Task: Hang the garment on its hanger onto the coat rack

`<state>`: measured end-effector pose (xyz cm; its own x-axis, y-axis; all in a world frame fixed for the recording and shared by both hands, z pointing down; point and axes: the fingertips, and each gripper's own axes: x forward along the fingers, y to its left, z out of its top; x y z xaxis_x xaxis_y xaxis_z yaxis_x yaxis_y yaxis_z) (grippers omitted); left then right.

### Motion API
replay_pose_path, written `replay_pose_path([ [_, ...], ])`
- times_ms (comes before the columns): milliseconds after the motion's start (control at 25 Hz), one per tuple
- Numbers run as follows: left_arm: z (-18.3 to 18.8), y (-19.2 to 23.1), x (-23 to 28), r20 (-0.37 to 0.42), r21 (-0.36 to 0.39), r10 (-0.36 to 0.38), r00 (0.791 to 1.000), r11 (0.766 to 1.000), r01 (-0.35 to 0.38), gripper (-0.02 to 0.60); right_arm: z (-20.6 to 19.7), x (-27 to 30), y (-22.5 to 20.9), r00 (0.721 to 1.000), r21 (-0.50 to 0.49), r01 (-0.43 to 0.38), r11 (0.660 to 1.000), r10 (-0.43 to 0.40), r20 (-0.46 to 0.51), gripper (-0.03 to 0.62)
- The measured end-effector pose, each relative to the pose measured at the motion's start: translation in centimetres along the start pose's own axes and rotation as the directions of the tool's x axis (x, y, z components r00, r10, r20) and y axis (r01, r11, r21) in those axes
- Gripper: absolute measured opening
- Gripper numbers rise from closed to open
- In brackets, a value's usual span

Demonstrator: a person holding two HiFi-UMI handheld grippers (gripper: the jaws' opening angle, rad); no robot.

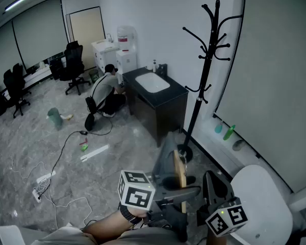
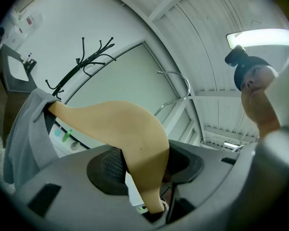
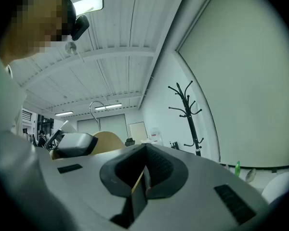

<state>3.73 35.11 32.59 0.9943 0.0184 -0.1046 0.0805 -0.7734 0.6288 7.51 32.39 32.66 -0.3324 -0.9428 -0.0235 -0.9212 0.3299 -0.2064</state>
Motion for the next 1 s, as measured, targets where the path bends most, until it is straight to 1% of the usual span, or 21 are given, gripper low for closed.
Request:
replay_pose_path([
  [200,0.0,-0.2,0.1,0.001,0.006,0.005,1.0,1.0,-0.005,0.202,0.2,-0.2,0.2,1.0,-0.004,-0.005,1.0,0.005,0.001,0.015],
  [440,-0.4,-0.2,0.3,-0.005,0.017,0.017,1.0,1.0,-0.017,0.202,0.2,-0.6,0.5,0.999,0.023,-0.036,0.999,0.036,0.001,0.015],
  [760,-0.7,0.3,0.7,-0.004,0.001,0.03,1.0,1.0,-0.03,0.202,-0.1,-1.1,0.2,0.999,0.029,-0.043,0.999,0.043,-0.005,0.015],
  [1000,-0.9,0.7,1.2,0.005,-0.008,0.052,0.999,0.999,-0.052,0.202,-0.3,-1.4,-0.4,0.998,0.04,-0.054,0.998,0.055,-0.008,0.015],
])
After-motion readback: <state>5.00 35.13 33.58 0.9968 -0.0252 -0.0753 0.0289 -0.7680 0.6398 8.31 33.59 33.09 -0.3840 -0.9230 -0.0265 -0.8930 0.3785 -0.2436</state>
